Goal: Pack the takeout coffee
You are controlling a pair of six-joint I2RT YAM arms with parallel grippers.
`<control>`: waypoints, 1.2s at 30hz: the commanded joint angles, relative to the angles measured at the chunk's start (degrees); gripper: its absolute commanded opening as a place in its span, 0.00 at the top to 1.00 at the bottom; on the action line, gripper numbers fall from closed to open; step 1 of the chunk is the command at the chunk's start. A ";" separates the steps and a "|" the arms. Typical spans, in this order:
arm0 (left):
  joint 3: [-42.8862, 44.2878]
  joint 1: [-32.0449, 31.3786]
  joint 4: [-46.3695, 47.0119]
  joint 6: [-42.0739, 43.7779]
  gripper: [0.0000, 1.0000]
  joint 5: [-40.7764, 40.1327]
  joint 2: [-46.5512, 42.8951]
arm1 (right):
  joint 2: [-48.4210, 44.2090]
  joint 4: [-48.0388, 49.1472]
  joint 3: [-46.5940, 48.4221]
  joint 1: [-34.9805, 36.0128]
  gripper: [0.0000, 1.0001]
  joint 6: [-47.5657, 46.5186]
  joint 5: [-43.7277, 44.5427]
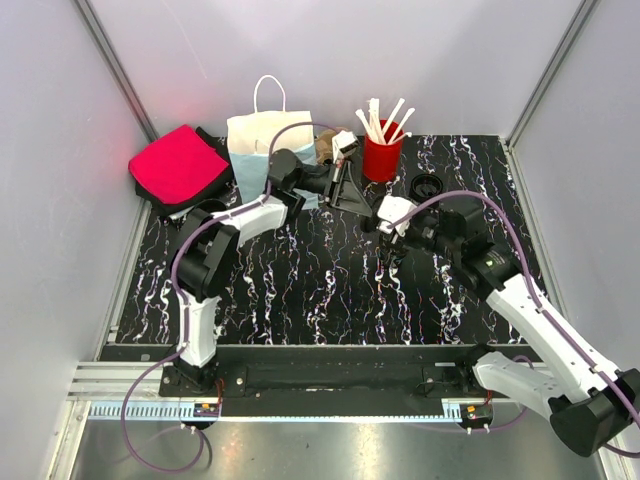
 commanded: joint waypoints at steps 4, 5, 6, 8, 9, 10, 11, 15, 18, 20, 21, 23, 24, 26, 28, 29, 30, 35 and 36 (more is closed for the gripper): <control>-0.72 1.52 26.29 -16.46 1.00 -2.08 0.10 | -1.47 0.23 1.20 0.45 0.46 -3.09 -4.17; -1.15 1.52 26.56 -16.65 1.00 -2.08 -0.17 | -1.56 0.50 1.38 0.54 0.46 -3.52 -4.17; -1.33 1.60 26.65 -16.82 1.00 -2.16 -0.25 | -1.64 0.59 1.99 0.45 0.46 -3.87 -4.17; -1.95 1.52 27.26 -17.35 1.00 -2.34 -0.78 | -1.38 0.59 3.04 0.45 0.46 -5.01 -4.87; -2.04 1.52 27.44 -17.70 1.00 -2.69 -0.96 | -0.95 0.41 3.48 0.54 0.47 -5.54 -6.09; -2.04 1.52 27.52 -18.14 1.00 -2.78 -1.48 | -0.59 -0.46 4.01 0.54 0.47 -6.51 -6.80; -2.13 1.52 27.79 -18.32 1.00 -2.87 -1.83 | -0.07 -1.16 5.67 0.45 0.48 -6.78 -7.33; -3.00 1.60 27.96 -18.41 1.00 -2.87 -4.38 | 3.18 -4.59 11.21 0.45 0.53 -6.78 -10.31; -3.88 1.60 27.96 -17.97 1.00 -2.95 -6.67 | 4.94 -7.23 15.17 0.45 0.56 -5.81 -12.33; -4.15 1.60 27.88 -17.88 1.00 -2.87 -7.99 | 5.38 -7.85 16.31 0.54 0.57 -5.72 -12.78; -4.15 1.52 27.88 -18.05 1.00 -2.95 -8.34 | 5.91 -7.85 16.49 0.45 0.57 -5.81 -12.70; -4.24 1.60 27.88 -18.05 1.00 -3.22 -9.30 | 6.44 -7.76 16.76 0.54 0.57 -6.42 -12.26; -4.41 1.52 27.96 -17.97 1.00 -3.22 -9.57 | 6.70 -7.76 16.76 0.45 0.57 -6.43 -12.08; -4.59 1.60 27.96 -17.97 1.00 -3.39 -10.27 | 6.79 -7.67 16.85 0.45 0.57 -6.52 -12.17; -4.76 1.60 27.96 -18.05 1.00 -3.31 -10.62 | 6.88 -7.59 17.02 0.54 0.57 -6.34 -12.52; -4.76 1.52 27.96 -18.05 1.00 -3.39 -10.71 | 6.97 -7.59 17.55 0.45 0.57 -6.25 -12.61; -4.76 1.60 27.96 -18.14 1.00 -3.31 -10.71 | 7.23 -7.67 17.99 0.45 0.57 -6.16 -12.61; -5.03 1.52 27.88 -17.88 1.00 -3.31 -10.71 | 8.02 -8.11 20.27 0.45 0.58 -5.28 -12.61; -5.20 1.60 27.79 -17.62 1.00 -3.31 -10.63 | 8.02 -8.20 20.28 0.45 0.58 -5.20 -12.52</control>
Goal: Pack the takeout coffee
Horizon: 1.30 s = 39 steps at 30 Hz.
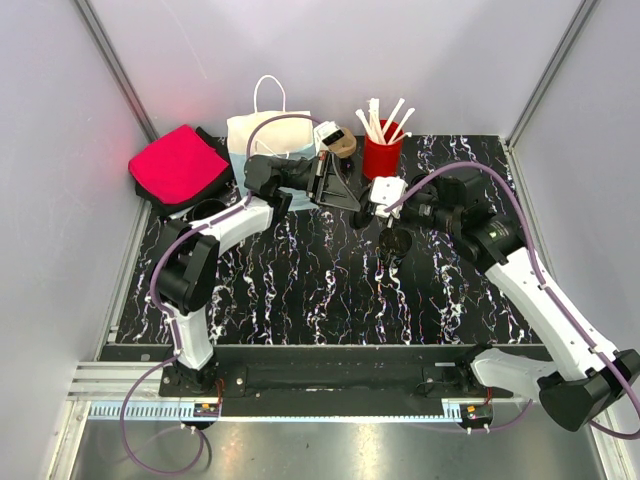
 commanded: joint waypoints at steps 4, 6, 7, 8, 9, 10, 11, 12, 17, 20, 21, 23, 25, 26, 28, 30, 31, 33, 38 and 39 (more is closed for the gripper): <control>-0.28 -0.04 12.97 0.35 1.00 -1.29 -1.49 | -0.26 0.94 3.64 0.52 0.58 0.24 -0.89; -0.28 -0.12 12.88 0.44 1.00 -1.30 -0.96 | -0.26 0.76 3.82 0.43 0.58 0.59 -1.24; -0.28 -0.12 12.97 0.44 1.00 -1.38 -0.78 | -0.18 0.85 4.08 0.43 0.58 0.68 -1.33; -0.28 -0.04 12.88 0.44 1.00 -1.30 -0.70 | 0.00 0.85 4.17 0.43 0.58 0.68 -1.33; -0.28 -0.12 12.88 0.44 1.00 -1.38 -0.43 | 0.09 0.85 4.34 0.52 0.58 0.86 -1.42; -0.46 -0.04 12.97 0.53 1.00 -1.47 -0.34 | 0.26 0.67 4.61 0.43 0.59 0.86 -1.42; -0.46 -0.04 12.88 0.53 1.00 -1.38 -0.26 | 0.53 0.76 4.70 0.52 0.59 0.86 -1.50; -0.37 -0.12 12.88 0.62 1.00 -1.38 -0.08 | 0.70 0.67 4.78 0.43 0.59 0.86 -1.50; -0.46 -0.21 12.79 0.71 1.00 -1.30 0.62 | 1.23 0.67 5.66 0.52 0.59 1.39 -1.59; -0.37 -0.21 13.23 0.36 1.00 -1.47 1.24 | 1.58 0.67 5.58 0.52 0.61 1.13 -1.68; -0.11 -0.21 13.40 0.18 1.00 -1.64 1.24 | 1.76 0.67 5.32 0.43 0.62 1.04 -1.77; -0.02 -0.21 13.49 -0.17 1.00 -1.56 1.41 | 2.02 1.02 5.14 0.43 0.64 1.04 -2.20; -0.11 -0.21 13.67 -0.17 1.00 -1.56 1.41 | 2.02 1.29 5.05 0.43 0.67 1.47 -2.73; -0.20 -0.21 13.76 -0.26 1.00 -1.56 1.50 | 2.11 1.29 5.14 0.43 0.68 1.74 -2.91; -0.28 -0.21 13.93 -0.35 1.00 -1.65 1.50 | 2.28 1.20 5.14 0.43 0.73 1.74 -3.35; -0.02 -0.21 14.11 -0.70 1.00 -1.73 1.59 | 2.55 1.37 4.88 0.43 0.78 1.74 -3.53; 0.07 -0.21 14.20 -0.70 1.00 -1.65 1.68 | 2.46 1.46 4.79 0.43 0.81 1.74 -3.70; 0.16 -0.21 14.37 -0.88 1.00 -1.56 1.59 | 2.38 1.73 4.35 0.43 0.88 1.83 -3.79; 0.59 0.05 14.46 -0.88 0.57 -0.94 1.33 | 1.76 1.03 4.17 0.52 1.00 1.83 -2.12; 0.68 0.31 14.46 -0.88 0.49 -0.86 1.41 | 1.76 0.50 4.52 0.43 1.00 1.83 -1.77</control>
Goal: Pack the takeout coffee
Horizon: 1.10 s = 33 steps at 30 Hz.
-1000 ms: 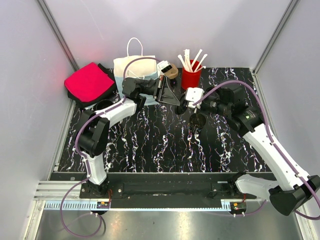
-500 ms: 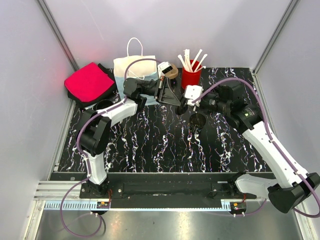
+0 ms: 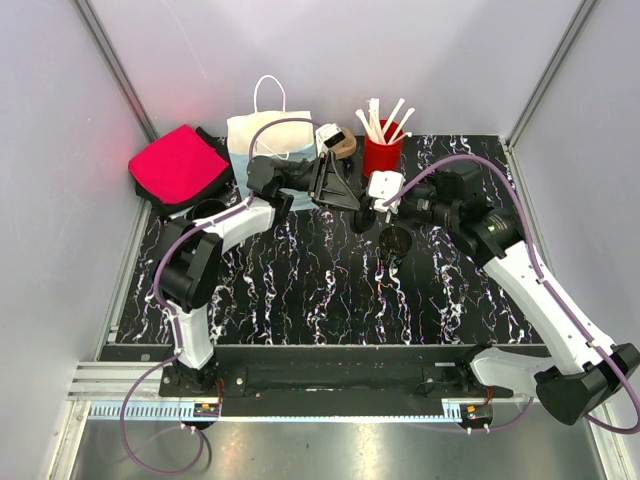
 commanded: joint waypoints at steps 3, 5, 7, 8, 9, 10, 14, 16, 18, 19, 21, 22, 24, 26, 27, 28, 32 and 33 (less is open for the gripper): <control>1.49 1.23 14.33 0.35 0.30 0.41 0.19 | -0.45 -2.25 3.16 0.52 1.00 0.51 1.27; 2.37 2.29 14.42 0.17 0.24 0.85 0.89 | -0.18 -5.66 4.58 0.52 1.00 -0.01 3.82; 2.55 4.48 14.33 0.61 0.09 0.77 1.59 | -0.10 -7.52 6.25 0.43 1.00 -0.19 5.92; 2.46 5.19 14.24 0.87 0.03 0.68 1.77 | 0.16 -10.49 7.03 0.52 1.00 -0.89 6.37; 2.37 6.41 14.07 1.22 0.01 0.51 1.86 | 0.51 -12.17 9.13 0.43 1.00 -1.24 6.99; 2.20 7.03 12.85 2.62 0.01 0.59 1.95 | 1.48 -13.84 10.20 0.43 1.00 -1.33 8.47; 0.45 8.10 1.89 12.80 0.01 1.21 -0.50 | 4.47 -21.92 14.59 0.34 1.00 -2.65 12.43; -0.61 8.18 -14.28 26.70 0.01 0.07 -4.09 | 6.92 -25.78 17.40 0.17 1.00 -2.39 14.19; 0.61 8.10 -35.82 43.93 0.01 -3.86 -7.44 | 8.68 -28.61 20.30 -0.27 1.00 -2.04 14.55; 6.18 7.92 -66.14 68.13 0.01 -7.11 -10.15 | 10.08 -30.80 21.01 -1.05 1.00 -1.60 14.46; 11.06 6.17 -84.22 83.09 0.01 -14.40 -10.97 | 11.06 -32.39 22.16 -1.85 1.00 -1.60 14.20; 11.34 5.99 -86.72 84.97 0.01 -15.39 -11.67 | 11.85 -33.88 22.33 -2.81 1.00 -1.60 14.02; 11.08 5.90 -88.40 86.90 0.01 -21.25 -12.64 | 12.91 -35.82 23.21 -3.96 1.00 -1.77 14.20; 8.98 5.11 -90.43 92.09 0.01 -30.55 -14.74 | 15.54 -40.04 25.40 -6.85 1.00 -2.30 13.41; 7.92 4.85 -90.26 94.98 0.01 -32.87 -16.14 | 17.29 -41.70 26.19 -8.17 1.00 -2.47 11.93; 5.82 4.50 -90.26 96.22 0.01 -35.59 -16.59 | 18.00 -44.50 27.33 -10.27 1.00 -3.08 11.30; 0.27 2.92 -86.49 98.17 0.01 -47.01 -16.60 | 21.08 -47.25 27.17 -12.84 1.00 -2.74 12.26; -1.30 2.48 -84.65 98.08 0.01 -49.05 -15.73 | 22.48 -47.95 27.08 -12.93 1.00 -1.78 13.40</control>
